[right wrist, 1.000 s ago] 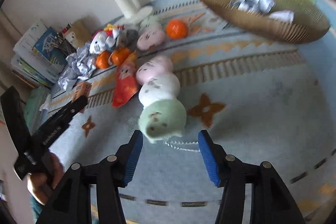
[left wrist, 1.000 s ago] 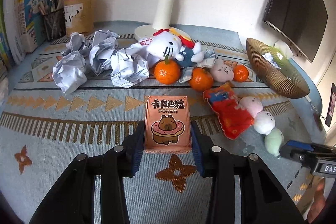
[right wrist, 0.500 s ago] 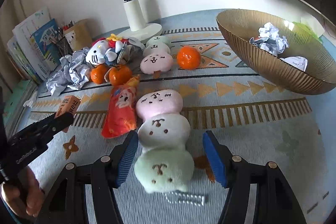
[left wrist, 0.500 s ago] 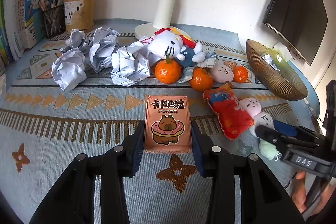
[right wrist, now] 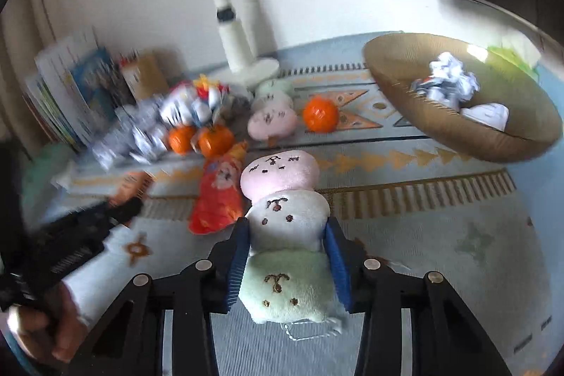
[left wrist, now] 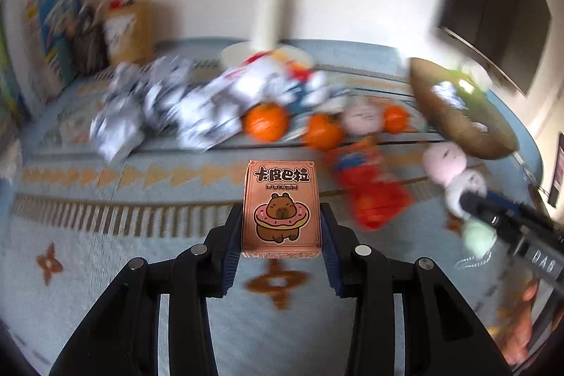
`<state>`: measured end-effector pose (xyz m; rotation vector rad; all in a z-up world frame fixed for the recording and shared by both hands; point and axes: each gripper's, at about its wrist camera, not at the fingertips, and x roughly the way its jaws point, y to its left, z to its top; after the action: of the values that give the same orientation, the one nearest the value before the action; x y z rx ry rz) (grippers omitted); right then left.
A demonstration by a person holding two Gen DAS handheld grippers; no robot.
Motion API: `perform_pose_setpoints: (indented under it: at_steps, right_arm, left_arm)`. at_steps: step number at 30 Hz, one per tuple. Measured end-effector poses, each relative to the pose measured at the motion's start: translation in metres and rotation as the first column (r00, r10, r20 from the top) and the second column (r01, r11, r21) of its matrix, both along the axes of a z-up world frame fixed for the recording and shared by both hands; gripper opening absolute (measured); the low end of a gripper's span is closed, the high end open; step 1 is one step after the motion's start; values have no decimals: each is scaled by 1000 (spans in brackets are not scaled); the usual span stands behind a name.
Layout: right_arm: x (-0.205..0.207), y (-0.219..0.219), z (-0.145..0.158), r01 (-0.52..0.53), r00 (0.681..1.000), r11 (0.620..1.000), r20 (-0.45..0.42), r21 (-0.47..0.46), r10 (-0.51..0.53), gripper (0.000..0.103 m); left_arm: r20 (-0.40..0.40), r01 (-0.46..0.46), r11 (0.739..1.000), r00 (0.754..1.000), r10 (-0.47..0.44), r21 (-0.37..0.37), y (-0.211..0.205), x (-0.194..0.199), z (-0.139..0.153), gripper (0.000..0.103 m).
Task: Organize objects
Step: 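Carry the pink book and stacked plush into the gold bowl and release both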
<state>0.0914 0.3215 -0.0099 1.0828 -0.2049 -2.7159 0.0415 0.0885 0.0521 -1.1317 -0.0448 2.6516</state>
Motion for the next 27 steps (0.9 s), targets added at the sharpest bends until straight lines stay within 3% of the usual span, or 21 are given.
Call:
perform_pose_setpoints:
  at_steps: [2,5,7,10,14,15,16,17,19,23,27]
  right_arm:
    - [11,26,29,60,995,998,-81,-13,-61,41]
    - [18,78,77,203,960,977,-185,-69,-212,41]
    - [16,118,99,298,921,941,-212,-159,-327,42]
    - [2,163,104,403,869,871,-181,-281,-461,43]
    - [-27,187,91,455,848,835,-133,-310,-512,43]
    - [-37,191,87,458,850,831,-118,-316,-513,45]
    - [-48,194,82,456,856,829,-98,-323,-508,54]
    - [-60,198,77,453,862,829,-74,-327,-501,68]
    - [-71,204,63,482,856,821,-33,-305,-515,69]
    - [-62,205,45,484,860,820,-5,-305,-510,69]
    - [-40,176,61,438,883,869,-72,-231,-464,69]
  left_arm:
    - [-96,86,996,992,-86,-2,33,5,41,37]
    - [-198,202,979,960,-196,8,81,-1,89,37]
    - [-170,280,959,948,-269,49,121,-24,109,38]
    - [-112,349,926,936,-335,143,163,-58,113,38]
    - [-101,362,924,931,-351,125,208,-88,101,38]
    - [-77,369,920,929,-362,132,215,-94,96,42]
    - [-44,381,913,924,-379,145,222,-101,92,61]
    - [-15,369,916,928,-371,156,227,-108,88,78]
    - [-43,324,929,946,-321,181,223,-111,82,79]
    - [-54,331,924,944,-327,191,203,-101,81,79]
    - [-135,301,933,951,-278,198,153,-71,103,79]
